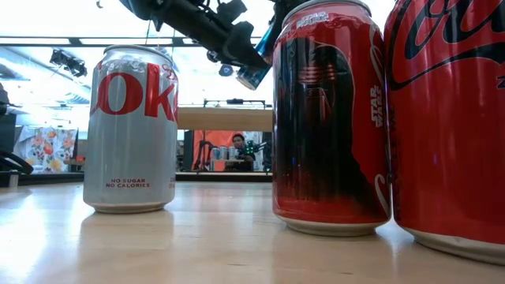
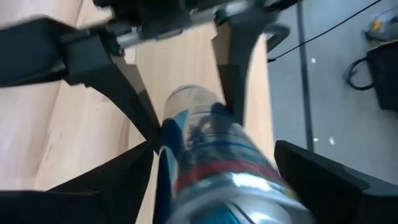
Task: Place canned beverage on shelf
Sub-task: Put the right blue soda can on the shelf
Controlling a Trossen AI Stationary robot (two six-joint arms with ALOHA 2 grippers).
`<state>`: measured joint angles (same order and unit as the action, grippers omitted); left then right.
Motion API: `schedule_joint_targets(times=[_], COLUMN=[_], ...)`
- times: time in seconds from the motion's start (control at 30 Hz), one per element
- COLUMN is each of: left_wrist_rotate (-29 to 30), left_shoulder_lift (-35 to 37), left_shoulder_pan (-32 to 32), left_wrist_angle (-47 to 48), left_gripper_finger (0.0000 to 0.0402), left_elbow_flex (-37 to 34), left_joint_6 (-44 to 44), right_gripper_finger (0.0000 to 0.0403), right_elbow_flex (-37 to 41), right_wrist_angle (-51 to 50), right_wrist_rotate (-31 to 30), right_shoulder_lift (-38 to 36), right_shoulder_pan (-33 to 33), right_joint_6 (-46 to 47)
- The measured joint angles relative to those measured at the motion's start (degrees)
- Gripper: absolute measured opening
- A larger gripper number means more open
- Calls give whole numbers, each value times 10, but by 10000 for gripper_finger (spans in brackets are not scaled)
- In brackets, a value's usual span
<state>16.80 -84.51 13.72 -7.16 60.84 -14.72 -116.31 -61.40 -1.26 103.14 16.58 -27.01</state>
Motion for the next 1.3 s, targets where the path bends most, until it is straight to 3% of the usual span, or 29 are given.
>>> schedule_joint_targets(times=[0.37,0.8,1.03,1.3], left_wrist_rotate=[-8,-137,-209,-286], left_shoulder_lift=[0,1,-1,-58], left_shoulder_pan=[28,104,135,167], left_wrist_angle=[-17,-67,-113,-190], left_gripper_finger=[244,244,244,245], left_elbow_flex=[0,-5,-5,-6], left_joint_6=[2,21,27,78], right_gripper_finger=[362,360,354,354], right_elbow_flex=[0,3,75,213], right_wrist_angle=[31,27,44,150], right_wrist_rotate=[-35,-3,-5,-5], right_shoulder_lift=[-83,-140,-171,-244], right_shoulder_pan=[-15,-16,-15,-15], right_joint_6=[5,63,72,80])
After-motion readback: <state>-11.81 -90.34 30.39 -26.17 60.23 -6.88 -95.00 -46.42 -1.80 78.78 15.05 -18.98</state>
